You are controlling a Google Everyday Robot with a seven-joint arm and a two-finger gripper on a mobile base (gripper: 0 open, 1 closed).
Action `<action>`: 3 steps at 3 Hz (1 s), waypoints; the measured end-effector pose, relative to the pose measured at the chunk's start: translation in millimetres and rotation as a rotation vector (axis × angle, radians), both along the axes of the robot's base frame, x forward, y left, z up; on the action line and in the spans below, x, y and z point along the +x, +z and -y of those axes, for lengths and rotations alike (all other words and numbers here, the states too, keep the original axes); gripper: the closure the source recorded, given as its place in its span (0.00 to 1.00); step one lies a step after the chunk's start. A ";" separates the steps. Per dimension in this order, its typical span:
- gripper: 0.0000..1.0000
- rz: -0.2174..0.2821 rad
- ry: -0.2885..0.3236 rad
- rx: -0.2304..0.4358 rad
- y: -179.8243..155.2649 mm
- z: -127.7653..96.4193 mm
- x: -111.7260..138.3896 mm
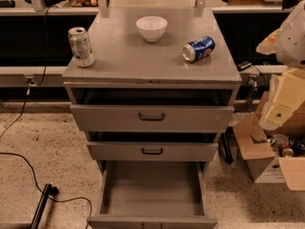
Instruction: Place pepsi can into bottom drawer
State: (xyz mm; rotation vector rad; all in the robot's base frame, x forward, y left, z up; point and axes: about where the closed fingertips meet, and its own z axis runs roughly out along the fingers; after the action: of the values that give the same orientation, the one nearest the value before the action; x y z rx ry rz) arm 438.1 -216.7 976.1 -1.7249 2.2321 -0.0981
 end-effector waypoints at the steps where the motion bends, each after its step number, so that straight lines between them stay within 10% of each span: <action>1: 0.00 0.000 0.000 0.000 0.1 0.0 0.1; 3: 0.00 0.150 0.280 -0.132 27.2 -10.7 96.7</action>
Offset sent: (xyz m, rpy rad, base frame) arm 0.1105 0.0163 0.0328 -0.1711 -0.1906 0.3424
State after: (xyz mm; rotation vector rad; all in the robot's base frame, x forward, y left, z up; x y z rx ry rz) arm 534.8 -206.0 1003.3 -2.0093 1.8962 -0.3057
